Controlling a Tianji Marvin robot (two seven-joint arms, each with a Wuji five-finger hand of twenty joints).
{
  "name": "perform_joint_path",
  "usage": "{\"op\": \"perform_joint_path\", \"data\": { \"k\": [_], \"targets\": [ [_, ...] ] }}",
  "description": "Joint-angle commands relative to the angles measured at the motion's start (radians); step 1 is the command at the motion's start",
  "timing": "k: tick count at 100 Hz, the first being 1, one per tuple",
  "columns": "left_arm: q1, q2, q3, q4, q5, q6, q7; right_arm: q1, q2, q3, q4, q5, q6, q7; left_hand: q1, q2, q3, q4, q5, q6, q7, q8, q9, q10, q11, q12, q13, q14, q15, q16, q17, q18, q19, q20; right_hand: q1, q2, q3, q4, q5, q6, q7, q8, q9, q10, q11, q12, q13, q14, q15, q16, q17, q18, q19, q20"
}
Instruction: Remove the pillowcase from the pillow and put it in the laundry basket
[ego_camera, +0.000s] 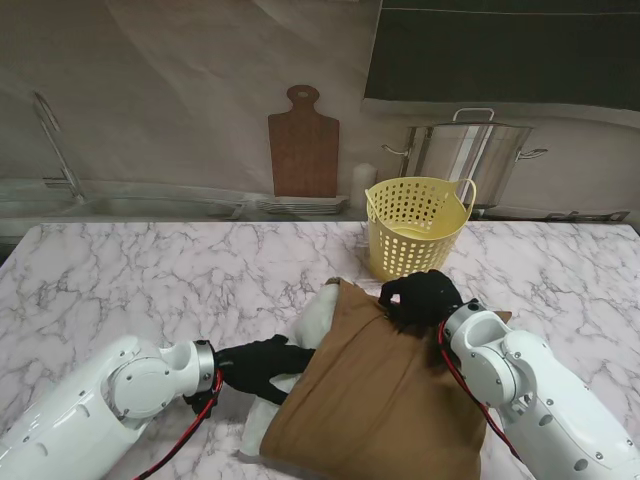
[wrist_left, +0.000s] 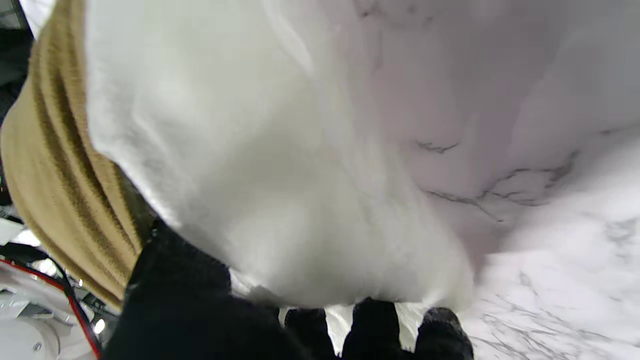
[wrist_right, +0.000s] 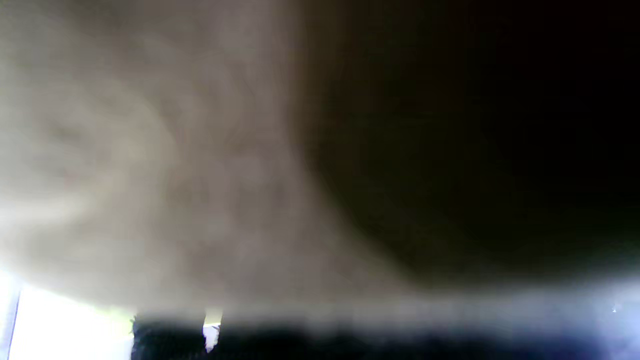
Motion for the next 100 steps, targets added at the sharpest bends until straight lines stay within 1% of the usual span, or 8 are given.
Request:
{"op": "perform_joint_path", "data": {
  "k": [1, 15, 31, 61, 76, 85, 91, 100],
  "targets": [
    [0.03, 0.008, -0.011, 0.007, -0.007, 0.01, -0.022, -0.002, 0.0, -0.003, 0.011, 0.0, -0.002, 0.002, 0.051, -0.009, 0.01, -0.006, 0.127, 0.03, 0.155, 0.067, 0.06, 0.083, 0.071, 0.044, 0.058, 0.003, 0.068, 0.036, 0.007, 0.044, 0.635, 0.032, 0.054, -0.016, 0.049, -0.009, 0.071, -0.054, 0.082, 0.022, 0.032, 0.034, 0.051, 0.014, 0.05, -0.011, 0.036, 0.019, -0.002, 0.0, 0.019, -0.011],
    [0.085, -0.007, -0.102, -0.047, 0.064, 0.021, 0.027, 0.003, -0.001, -0.007, 0.015, 0.006, -0.002, -0.001, 0.165, 0.07, 0.007, -0.011, 0.156, 0.03, 0.169, 0.077, 0.091, 0.081, 0.081, 0.057, 0.089, 0.005, 0.075, 0.046, 0.012, 0.048, 0.694, 0.037, 0.056, -0.014, 0.046, -0.01, 0.071, -0.056, 0.082, 0.022, 0.028, 0.034, 0.05, 0.015, 0.049, -0.011, 0.033, 0.018, -0.004, 0.001, 0.018, -0.013],
    [0.111, -0.02, -0.168, -0.085, 0.113, 0.039, 0.074, 0.006, -0.002, -0.013, 0.019, 0.01, 0.001, -0.005, 0.174, 0.076, 0.002, -0.012, 0.16, 0.03, 0.171, 0.078, 0.092, 0.084, 0.081, 0.058, 0.099, 0.005, 0.077, 0.049, 0.002, 0.048, 0.744, 0.035, 0.057, -0.012, 0.044, -0.012, 0.072, -0.059, 0.083, 0.022, 0.028, 0.034, 0.05, 0.017, 0.048, -0.01, 0.032, 0.016, -0.004, 0.0, 0.018, -0.016],
    [0.084, -0.037, -0.208, -0.105, 0.138, 0.084, 0.127, 0.012, -0.001, -0.017, 0.023, 0.014, -0.005, -0.001, 0.18, 0.083, 0.006, -0.011, 0.152, 0.026, 0.167, 0.078, 0.087, 0.085, 0.078, 0.056, 0.108, 0.009, 0.079, 0.051, -0.009, 0.052, 0.789, 0.02, 0.06, -0.008, 0.041, -0.014, 0.071, -0.067, 0.083, 0.021, 0.025, 0.032, 0.048, 0.018, 0.048, -0.011, 0.029, 0.015, -0.005, 0.001, 0.019, -0.019],
    [0.036, -0.052, -0.171, -0.074, 0.117, 0.136, 0.181, 0.018, -0.002, -0.023, 0.027, 0.018, -0.009, -0.001, 0.189, 0.089, 0.004, -0.013, 0.138, 0.023, 0.16, 0.075, 0.083, 0.089, 0.075, 0.055, 0.113, 0.012, 0.08, 0.053, -0.013, 0.06, 0.805, 0.013, 0.062, -0.007, 0.04, -0.015, 0.072, -0.07, 0.084, 0.021, 0.024, 0.033, 0.048, 0.019, 0.048, -0.01, 0.028, 0.015, -0.004, 0.001, 0.019, -0.021],
    [-0.007, -0.059, -0.121, -0.041, 0.095, 0.161, 0.199, 0.023, -0.002, -0.028, 0.03, 0.021, -0.007, 0.0, 0.168, 0.088, -0.005, -0.014, 0.104, 0.02, 0.144, 0.068, 0.067, 0.09, 0.071, 0.053, 0.112, 0.013, 0.081, 0.054, -0.016, 0.062, 0.812, 0.008, 0.062, -0.006, 0.04, -0.015, 0.071, -0.071, 0.084, 0.02, 0.024, 0.033, 0.048, 0.019, 0.047, -0.011, 0.028, 0.015, -0.006, 0.002, 0.019, -0.021],
    [-0.031, -0.065, -0.085, -0.018, 0.08, 0.177, 0.221, 0.025, -0.002, -0.032, 0.033, 0.023, -0.005, -0.001, 0.139, 0.075, -0.002, -0.012, 0.041, 0.032, 0.106, 0.046, 0.062, 0.107, 0.072, 0.053, 0.117, 0.015, 0.083, 0.058, -0.016, 0.069, 0.825, 0.001, 0.063, -0.006, 0.04, -0.015, 0.072, -0.071, 0.084, 0.02, 0.024, 0.033, 0.048, 0.02, 0.048, -0.01, 0.027, 0.015, -0.006, 0.003, 0.019, -0.022],
    [-0.066, -0.069, -0.036, 0.01, 0.057, 0.194, 0.227, 0.027, -0.002, -0.036, 0.037, 0.024, -0.003, -0.002, 0.116, 0.046, -0.01, -0.012, 0.028, 0.03, 0.1, 0.04, 0.063, 0.112, 0.072, 0.053, 0.118, 0.017, 0.084, 0.06, -0.02, 0.074, 0.829, -0.002, 0.063, -0.005, 0.039, -0.015, 0.071, -0.071, 0.084, 0.02, 0.024, 0.033, 0.048, 0.02, 0.047, -0.01, 0.027, 0.015, -0.008, 0.003, 0.018, -0.023]
  ]
}}
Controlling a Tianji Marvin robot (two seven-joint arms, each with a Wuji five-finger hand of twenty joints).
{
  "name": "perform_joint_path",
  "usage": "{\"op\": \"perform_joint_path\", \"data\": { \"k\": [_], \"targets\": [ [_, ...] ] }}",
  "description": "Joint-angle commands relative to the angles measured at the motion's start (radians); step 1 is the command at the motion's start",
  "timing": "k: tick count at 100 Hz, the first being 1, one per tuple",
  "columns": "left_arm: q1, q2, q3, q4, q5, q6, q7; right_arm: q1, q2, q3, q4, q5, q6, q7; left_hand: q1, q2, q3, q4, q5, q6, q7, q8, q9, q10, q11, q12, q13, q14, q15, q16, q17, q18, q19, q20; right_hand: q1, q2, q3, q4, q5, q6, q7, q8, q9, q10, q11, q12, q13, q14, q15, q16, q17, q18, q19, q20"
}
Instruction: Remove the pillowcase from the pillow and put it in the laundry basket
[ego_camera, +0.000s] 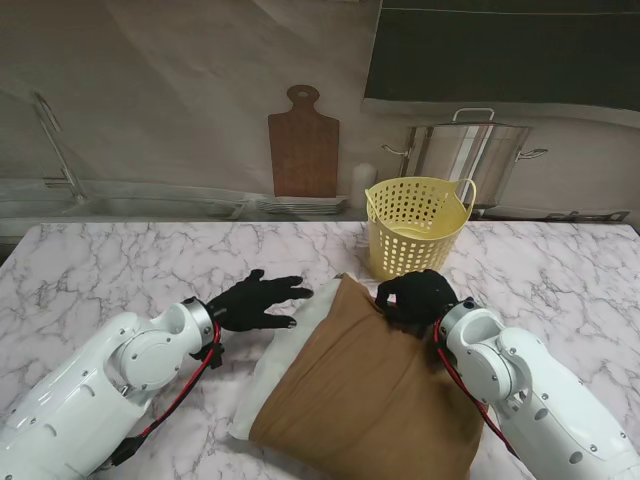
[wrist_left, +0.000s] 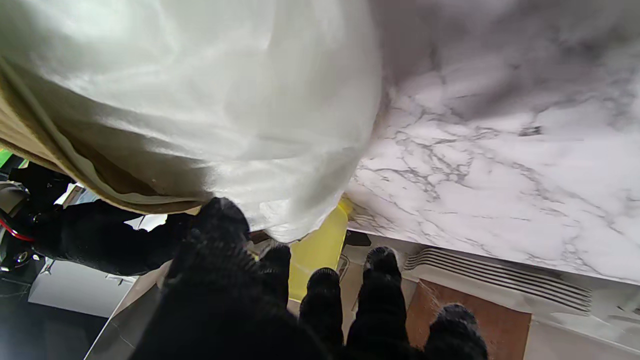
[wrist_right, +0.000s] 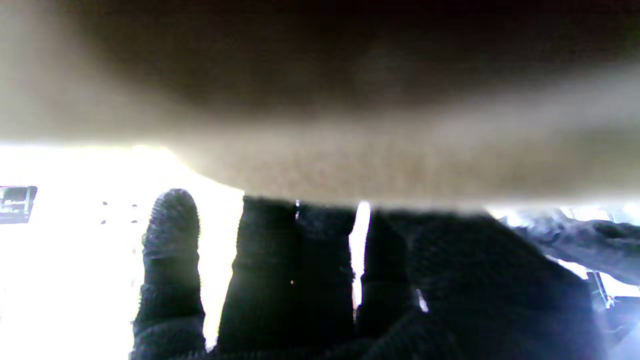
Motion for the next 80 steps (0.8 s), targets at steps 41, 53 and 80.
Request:
{"op": "perform_joint_path", "data": {
  "k": [41, 53, 80],
  "targets": [
    [-0.088, -0.013, 0.13, 0.071, 0.004, 0.001, -0.045, -0.001, -0.004, -0.006, 0.014, 0.007, -0.003, -0.009, -0.111, -0.155, 0.014, 0.006, -0.22, 0.005, -0.065, -0.089, -0.114, 0.065, -0.037, -0.016, -0.002, 0.018, -0.003, 0.02, -0.024, 0.025, 0.825, -0.029, 0.055, -0.003, 0.039, -0.01, 0.044, -0.072, 0.067, 0.019, 0.023, 0.022, 0.047, 0.011, 0.034, -0.018, 0.011, 0.006, -0.009, 0.004, 0.018, -0.013],
    [-0.097, -0.011, 0.144, 0.086, -0.006, 0.017, -0.061, -0.001, -0.003, -0.007, 0.014, 0.007, -0.005, -0.006, -0.163, -0.168, 0.013, 0.006, -0.234, 0.053, -0.075, -0.188, -0.123, 0.103, -0.042, -0.015, -0.001, 0.05, 0.005, 0.029, -0.024, 0.033, 0.824, -0.029, 0.056, -0.003, 0.039, -0.01, 0.045, -0.071, 0.066, 0.019, 0.021, 0.021, 0.047, 0.012, 0.034, -0.017, 0.011, 0.006, -0.009, 0.005, 0.018, -0.013],
    [-0.112, -0.016, 0.184, 0.098, -0.1, 0.015, -0.076, 0.007, -0.003, -0.017, 0.02, 0.01, -0.003, -0.004, -0.32, 0.019, 0.002, -0.015, -0.206, 0.055, -0.035, -0.133, -0.105, 0.093, -0.05, 0.003, -0.02, 0.047, -0.002, 0.032, -0.04, 0.036, 0.801, -0.03, 0.056, -0.003, 0.04, -0.011, 0.046, -0.073, 0.067, 0.019, 0.021, 0.023, 0.049, 0.014, 0.034, -0.018, 0.011, 0.006, -0.01, 0.006, 0.018, -0.015]
  ]
}}
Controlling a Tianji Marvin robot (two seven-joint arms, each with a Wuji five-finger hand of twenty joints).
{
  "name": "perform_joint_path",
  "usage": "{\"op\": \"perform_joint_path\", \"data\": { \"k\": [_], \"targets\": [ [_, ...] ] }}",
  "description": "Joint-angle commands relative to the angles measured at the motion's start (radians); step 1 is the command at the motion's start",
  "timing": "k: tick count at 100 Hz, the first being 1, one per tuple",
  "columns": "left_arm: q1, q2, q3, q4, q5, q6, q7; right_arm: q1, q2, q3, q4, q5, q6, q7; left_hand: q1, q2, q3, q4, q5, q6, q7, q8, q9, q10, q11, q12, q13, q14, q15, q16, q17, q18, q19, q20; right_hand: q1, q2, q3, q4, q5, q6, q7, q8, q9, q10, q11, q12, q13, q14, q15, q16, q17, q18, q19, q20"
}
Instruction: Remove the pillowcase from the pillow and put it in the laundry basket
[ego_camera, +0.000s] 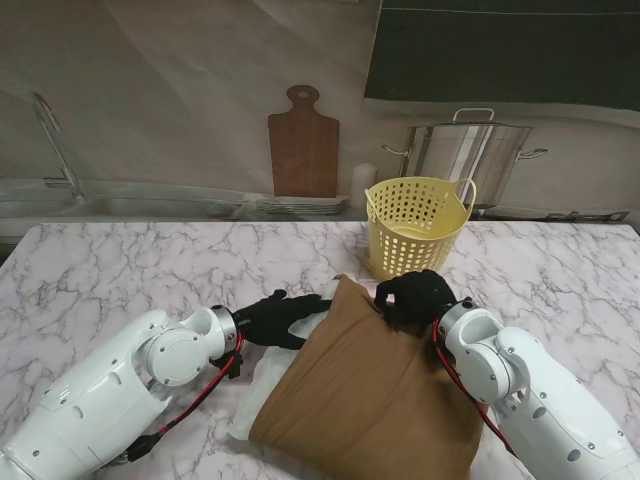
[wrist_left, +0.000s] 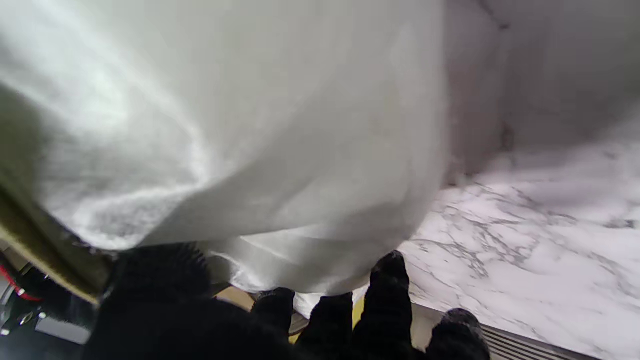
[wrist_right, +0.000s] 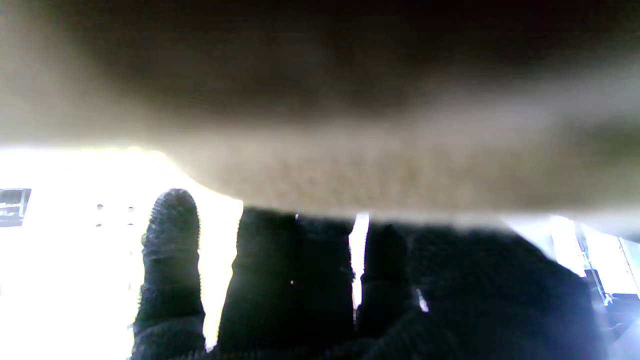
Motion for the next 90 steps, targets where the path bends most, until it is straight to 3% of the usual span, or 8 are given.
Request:
{"op": "perform_joint_path", "data": {
  "k": [1, 13, 21, 39, 55, 90],
  "targets": [
    [0.005, -0.008, 0.009, 0.0, -0.006, -0.003, -0.013, -0.002, -0.002, -0.007, 0.007, 0.002, -0.002, 0.004, -0.046, 0.061, -0.015, -0.025, -0.011, -0.007, 0.006, 0.024, -0.025, -0.019, -0.003, 0.017, -0.005, -0.01, 0.006, 0.019, -0.018, 0.016, 0.8, -0.013, 0.056, 0.0, 0.04, -0.011, 0.041, -0.073, 0.066, 0.018, 0.021, 0.023, 0.049, 0.013, 0.034, -0.019, 0.01, 0.0, -0.01, 0.006, 0.018, -0.008],
    [-0.001, -0.011, 0.024, 0.005, -0.011, -0.025, 0.003, 0.0, -0.003, -0.01, 0.009, 0.005, -0.004, 0.002, -0.036, 0.023, -0.018, -0.025, -0.031, -0.024, -0.004, 0.036, -0.003, -0.063, 0.002, 0.024, 0.012, -0.009, 0.014, 0.024, -0.008, 0.023, 0.796, -0.009, 0.058, 0.001, 0.041, -0.011, 0.043, -0.074, 0.068, 0.02, 0.021, 0.023, 0.049, 0.014, 0.033, -0.018, 0.01, 0.0, -0.012, 0.008, 0.016, -0.009],
    [-0.027, -0.002, 0.048, 0.01, 0.0, -0.031, -0.033, -0.001, -0.003, -0.009, 0.01, 0.007, -0.007, -0.001, -0.024, -0.017, -0.015, -0.021, -0.02, -0.033, -0.004, 0.04, 0.003, -0.091, 0.002, 0.025, 0.02, -0.012, 0.013, 0.025, -0.005, 0.026, 0.793, -0.006, 0.059, 0.002, 0.042, -0.012, 0.045, -0.075, 0.07, 0.021, 0.02, 0.024, 0.05, 0.015, 0.036, -0.017, 0.01, 0.0, -0.012, 0.007, 0.016, -0.01],
    [-0.09, 0.023, 0.121, 0.033, 0.03, -0.022, -0.129, -0.018, -0.002, 0.004, 0.0, 0.0, -0.023, -0.006, -0.002, -0.087, -0.008, -0.013, 0.003, -0.036, -0.002, 0.046, -0.012, -0.094, -0.001, 0.018, 0.016, -0.013, 0.007, 0.023, -0.005, 0.023, 0.78, -0.008, 0.059, 0.002, 0.044, -0.013, 0.047, -0.078, 0.075, 0.028, 0.016, 0.026, 0.05, 0.016, 0.031, -0.02, -0.002, -0.005, -0.012, 0.007, 0.015, -0.012],
    [-0.123, 0.045, 0.163, 0.034, 0.057, -0.009, -0.209, -0.05, 0.003, 0.039, -0.019, -0.026, -0.042, 0.005, -0.004, -0.104, -0.007, -0.01, 0.0, -0.033, -0.006, 0.048, -0.033, -0.092, -0.005, 0.008, -0.004, -0.017, -0.002, 0.017, -0.01, 0.017, 0.762, -0.013, 0.061, 0.0, 0.046, -0.013, 0.049, -0.081, 0.077, 0.031, 0.017, 0.028, 0.052, 0.017, 0.031, -0.021, -0.009, -0.008, -0.01, 0.007, 0.013, -0.015],
    [-0.083, 0.076, 0.116, -0.006, 0.15, -0.011, -0.314, -0.146, 0.011, 0.147, -0.056, -0.094, -0.034, 0.03, -0.021, -0.104, -0.005, -0.01, -0.006, -0.028, -0.007, 0.052, -0.052, -0.09, -0.007, -0.006, -0.026, -0.018, -0.009, 0.009, -0.016, 0.013, 0.727, -0.016, 0.076, -0.022, 0.077, -0.004, 0.064, -0.069, 0.083, 0.038, 0.014, 0.072, 0.09, 0.029, 0.023, -0.01, -0.025, -0.012, 0.005, 0.001, 0.015, -0.02]
  ]
}}
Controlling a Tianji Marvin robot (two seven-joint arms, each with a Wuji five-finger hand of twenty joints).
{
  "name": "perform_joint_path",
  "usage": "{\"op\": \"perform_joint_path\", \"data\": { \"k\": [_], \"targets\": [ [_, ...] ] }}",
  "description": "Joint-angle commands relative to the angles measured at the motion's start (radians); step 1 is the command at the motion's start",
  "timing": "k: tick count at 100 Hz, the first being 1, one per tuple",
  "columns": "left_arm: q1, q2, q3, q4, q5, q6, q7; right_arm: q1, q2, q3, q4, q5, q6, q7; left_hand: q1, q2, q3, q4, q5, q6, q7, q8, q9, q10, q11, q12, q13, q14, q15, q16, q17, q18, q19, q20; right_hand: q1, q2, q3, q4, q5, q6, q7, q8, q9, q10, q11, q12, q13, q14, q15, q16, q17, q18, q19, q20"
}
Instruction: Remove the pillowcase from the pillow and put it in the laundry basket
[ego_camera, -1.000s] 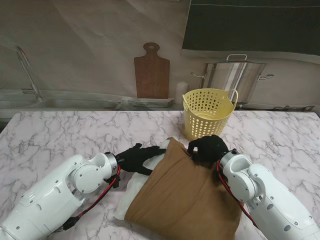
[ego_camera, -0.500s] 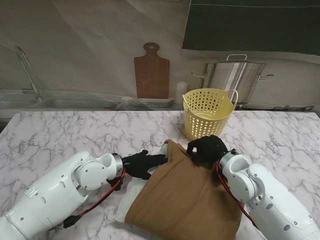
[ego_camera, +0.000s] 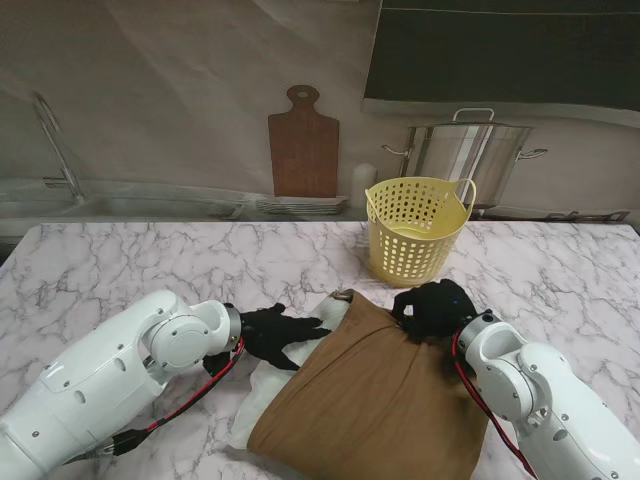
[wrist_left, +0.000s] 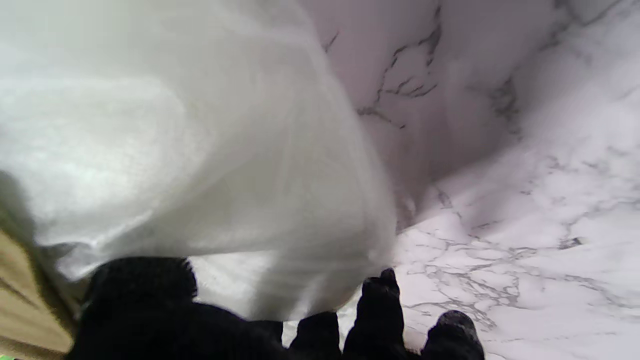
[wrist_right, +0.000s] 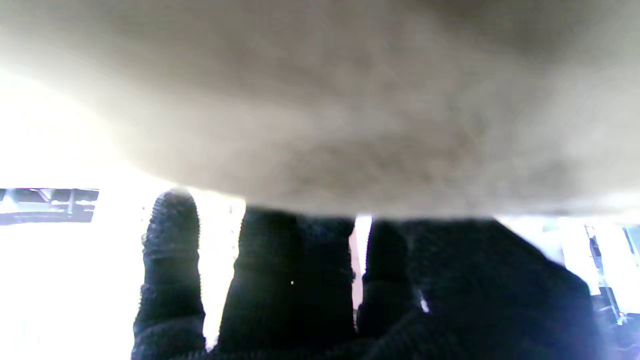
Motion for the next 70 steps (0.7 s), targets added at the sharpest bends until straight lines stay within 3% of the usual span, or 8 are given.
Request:
{"op": "perform_joint_path", "data": {
  "k": [1, 18, 24, 30, 39, 49, 56, 70],
  "targets": [
    [0.032, 0.027, 0.007, 0.033, 0.019, 0.002, -0.045, -0.026, 0.014, 0.019, 0.01, -0.017, 0.018, 0.009, 0.018, -0.09, -0.006, -0.01, 0.041, 0.002, 0.065, 0.028, 0.024, 0.005, 0.055, 0.01, 0.019, 0.01, 0.049, 0.004, -0.014, 0.003, 0.726, -0.015, 0.077, -0.025, 0.077, 0.014, 0.059, -0.054, 0.087, 0.037, 0.014, 0.069, 0.064, 0.015, 0.024, 0.005, 0.009, 0.001, 0.003, 0.002, 0.015, -0.006],
    [0.037, 0.031, 0.004, 0.039, 0.029, 0.003, -0.055, -0.056, 0.013, 0.042, 0.015, -0.034, 0.057, -0.002, 0.014, -0.093, -0.006, -0.01, 0.037, 0.002, 0.063, 0.028, 0.018, 0.005, 0.054, 0.006, 0.014, 0.007, 0.047, 0.001, -0.012, 0.001, 0.714, -0.013, 0.072, -0.02, 0.076, 0.011, 0.056, -0.048, 0.083, 0.035, 0.01, 0.068, 0.064, 0.013, 0.023, 0.008, 0.006, 0.001, 0.001, 0.0, 0.013, -0.009],
    [0.038, 0.03, 0.006, 0.043, 0.034, -0.005, -0.046, -0.056, 0.011, 0.038, 0.025, -0.033, 0.067, -0.017, 0.012, -0.092, -0.005, -0.01, 0.037, 0.001, 0.063, 0.028, 0.017, 0.006, 0.054, 0.005, 0.014, 0.006, 0.048, 0.001, -0.01, 0.001, 0.712, -0.011, 0.059, -0.001, 0.05, 0.008, 0.038, -0.044, 0.069, 0.027, 0.006, 0.022, 0.027, -0.012, 0.017, 0.009, -0.003, -0.001, -0.002, -0.005, 0.017, -0.01],
    [0.04, 0.029, 0.006, 0.042, 0.034, -0.012, -0.039, -0.056, 0.008, 0.034, 0.033, -0.019, 0.067, -0.039, 0.011, -0.093, -0.005, -0.01, 0.036, 0.0, 0.063, 0.028, 0.014, 0.005, 0.054, 0.004, 0.014, 0.006, 0.048, 0.0, -0.009, 0.0, 0.709, -0.009, 0.015, 0.011, 0.012, 0.013, -0.009, -0.035, 0.039, 0.007, -0.037, 0.005, -0.094, -0.078, -0.018, 0.019, -0.048, -0.02, -0.018, -0.008, 0.014, -0.012],
    [0.051, 0.026, -0.003, 0.035, 0.046, -0.027, -0.021, -0.057, 0.0, 0.033, 0.032, 0.024, 0.049, -0.075, 0.01, -0.094, -0.005, -0.01, 0.036, -0.001, 0.063, 0.028, 0.01, 0.006, 0.053, 0.002, 0.012, 0.004, 0.048, 0.0, -0.008, -0.001, 0.706, -0.007, -0.103, 0.031, -0.089, 0.021, -0.094, 0.0, -0.01, -0.014, -0.16, 0.023, -0.286, -0.178, -0.112, 0.057, -0.158, -0.074, -0.059, -0.013, 0.002, -0.013],
    [0.067, 0.023, -0.017, 0.023, 0.061, -0.047, 0.0, -0.06, -0.01, 0.031, 0.02, 0.055, 0.037, -0.121, 0.01, -0.097, -0.005, -0.01, 0.035, -0.002, 0.063, 0.027, 0.003, 0.007, 0.052, 0.0, 0.009, 0.003, 0.048, -0.001, -0.009, -0.002, 0.702, -0.004, -0.187, 0.094, -0.154, 0.054, -0.103, 0.051, -0.162, 0.064, -0.273, 0.047, -0.371, -0.239, -0.189, 0.076, -0.211, -0.108, -0.086, -0.024, 0.002, -0.002],
    [0.078, 0.024, -0.026, 0.011, 0.078, -0.064, 0.005, -0.063, -0.015, 0.031, 0.002, 0.074, 0.031, -0.136, 0.011, -0.1, -0.004, -0.01, 0.035, -0.002, 0.063, 0.027, -0.003, 0.007, 0.051, -0.001, 0.006, 0.001, 0.047, -0.001, -0.009, -0.003, 0.699, -0.003, -0.232, 0.135, -0.192, 0.111, -0.108, 0.081, -0.281, 0.15, -0.345, 0.059, -0.406, -0.273, -0.233, 0.084, -0.228, -0.125, -0.108, -0.026, -0.002, 0.001],
    [0.105, 0.025, -0.049, -0.008, 0.119, -0.103, 0.021, -0.062, -0.019, 0.029, -0.034, 0.097, 0.034, -0.135, 0.011, -0.102, -0.004, -0.009, 0.035, -0.004, 0.063, 0.027, -0.008, 0.009, 0.05, -0.005, 0.005, -0.001, 0.047, -0.002, -0.008, -0.004, 0.696, 0.0, -0.283, 0.155, -0.264, 0.111, -0.196, 0.121, -0.378, 0.178, -0.451, 0.082, -0.453, -0.313, -0.313, 0.096, -0.262, -0.148, -0.151, -0.025, -0.023, 0.001]
  ]
}}
